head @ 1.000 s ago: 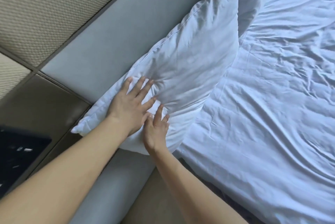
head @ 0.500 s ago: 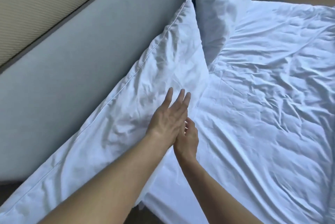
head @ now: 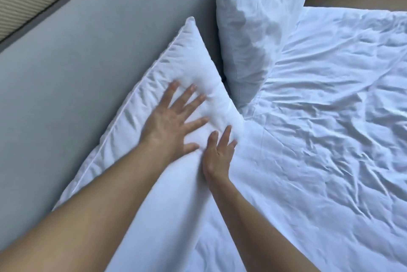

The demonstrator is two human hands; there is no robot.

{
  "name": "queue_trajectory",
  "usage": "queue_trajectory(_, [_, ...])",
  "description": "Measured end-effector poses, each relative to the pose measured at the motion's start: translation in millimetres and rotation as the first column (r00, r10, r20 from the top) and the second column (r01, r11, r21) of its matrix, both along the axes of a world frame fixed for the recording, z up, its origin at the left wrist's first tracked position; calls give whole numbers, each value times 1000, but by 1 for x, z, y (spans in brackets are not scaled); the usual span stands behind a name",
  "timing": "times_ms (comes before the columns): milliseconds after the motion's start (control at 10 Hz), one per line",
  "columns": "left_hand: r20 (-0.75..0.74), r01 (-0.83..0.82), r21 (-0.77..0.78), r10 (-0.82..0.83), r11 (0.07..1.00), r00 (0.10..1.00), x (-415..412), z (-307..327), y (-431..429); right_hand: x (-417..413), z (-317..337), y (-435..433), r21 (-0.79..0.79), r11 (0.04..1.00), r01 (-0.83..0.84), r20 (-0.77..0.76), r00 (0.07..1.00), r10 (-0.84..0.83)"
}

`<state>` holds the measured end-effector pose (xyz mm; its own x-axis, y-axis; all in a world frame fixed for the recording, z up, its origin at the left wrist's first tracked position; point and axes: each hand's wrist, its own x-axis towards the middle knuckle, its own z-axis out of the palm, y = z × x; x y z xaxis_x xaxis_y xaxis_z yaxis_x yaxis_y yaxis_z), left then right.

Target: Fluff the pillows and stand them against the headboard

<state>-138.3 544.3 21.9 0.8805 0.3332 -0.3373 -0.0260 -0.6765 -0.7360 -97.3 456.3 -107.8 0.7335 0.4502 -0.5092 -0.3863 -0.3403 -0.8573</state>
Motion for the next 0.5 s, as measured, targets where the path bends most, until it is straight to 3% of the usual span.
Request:
queue_trajectory(100, [3,-27,29,27,999,1000,-9,10,25,-3,-2,18,-111,993,-46,34,998,51])
queue_trajectory(200, [-60,-28,59,32,998,998,-8,10,25,-3,-6,25,-130,988,-82,16,996,85])
queue_trajectory(300, [-31,-81,57,82,995,996,-7,20,24,10,1,12,-122,976,-179,16,983,182])
queue_trajectory(400, [66,-215,58,211,975,975,-14,50,16,22,22,-18,-236,909,-345,115,918,378])
queue_trajectory(500, [125,-368,35,361,929,924,-34,90,-1,31,55,-53,-342,898,-276,229,903,364])
